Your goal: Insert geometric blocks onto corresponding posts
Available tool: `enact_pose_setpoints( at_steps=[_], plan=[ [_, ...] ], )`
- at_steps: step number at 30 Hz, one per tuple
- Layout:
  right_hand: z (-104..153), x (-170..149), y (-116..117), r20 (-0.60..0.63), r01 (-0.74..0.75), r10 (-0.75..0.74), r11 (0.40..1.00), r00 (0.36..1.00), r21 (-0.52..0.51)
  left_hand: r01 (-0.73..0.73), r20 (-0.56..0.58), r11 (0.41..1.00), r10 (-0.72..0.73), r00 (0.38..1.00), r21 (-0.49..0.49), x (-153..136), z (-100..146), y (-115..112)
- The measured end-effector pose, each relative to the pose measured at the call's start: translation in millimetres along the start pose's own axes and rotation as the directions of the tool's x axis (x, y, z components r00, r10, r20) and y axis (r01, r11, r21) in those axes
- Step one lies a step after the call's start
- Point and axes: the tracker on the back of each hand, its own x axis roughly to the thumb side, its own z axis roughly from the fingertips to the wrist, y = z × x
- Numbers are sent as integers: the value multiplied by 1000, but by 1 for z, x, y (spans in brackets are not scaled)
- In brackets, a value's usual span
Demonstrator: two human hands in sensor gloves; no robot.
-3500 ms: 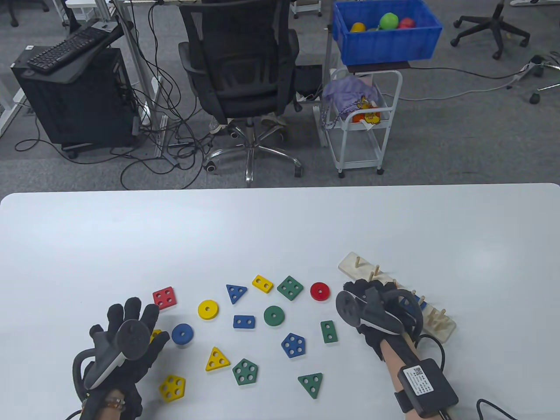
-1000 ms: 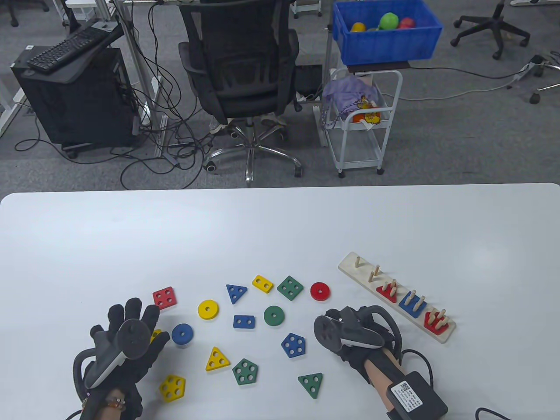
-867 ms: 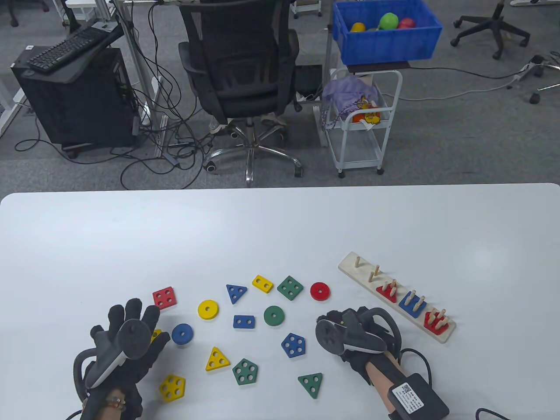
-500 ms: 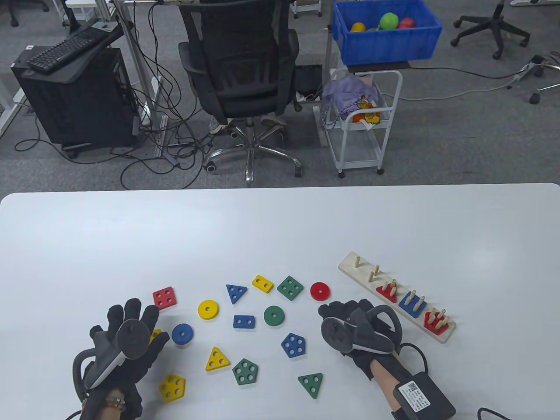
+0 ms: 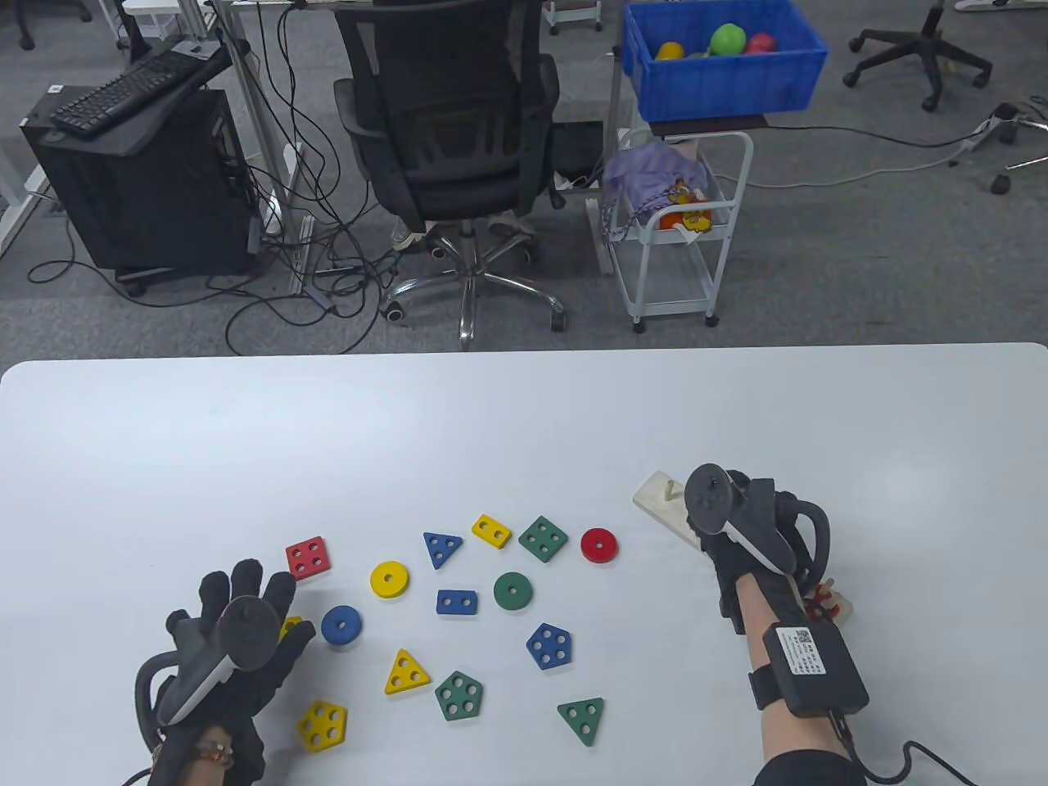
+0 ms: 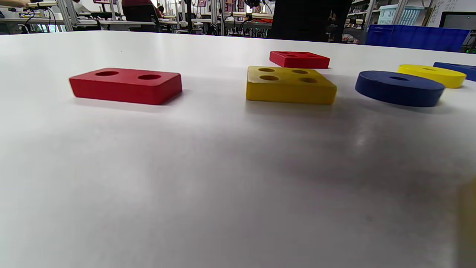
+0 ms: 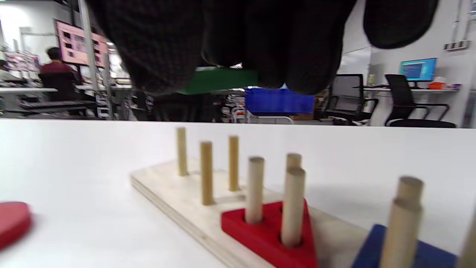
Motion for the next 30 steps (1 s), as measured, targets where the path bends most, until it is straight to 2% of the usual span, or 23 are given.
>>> enact_pose_setpoints(
  at_steps=[6, 11, 15, 20, 22, 26, 30],
  plan=[
    [-9, 4, 21, -12, -36, 37, 998, 999, 45, -1, -11, 1000, 1, 1000, -8, -3, -1, -1],
    [-9, 5, 21, -17, -32, 33, 999, 999, 32, 0, -12, 1000, -1, 1000, -11, -3, -1, -1],
    [-7, 6, 25, -20, -80, 82, 994, 996, 69, 2, -11, 1000, -2, 1000, -12, -3, -1, -1],
    [1, 12, 16, 1, -90, 90, 996, 996, -26, 0, -10, 1000, 0, 1000, -9, -3, -1, 0],
    [6, 18, 12, 33, -87, 89, 995, 996, -48, 2, -9, 1000, -2, 1000, -9, -2, -1, 0],
    [16, 39, 7, 128, -100, 103, 995, 986, -28, 3, -6, 1000, -3, 1000, -8, -2, -1, 0],
    [26, 68, 11, 233, -100, 83, 993, 969, 62, -1, -2, 1000, 1, 1000, -2, -2, -1, 0]
  ],
)
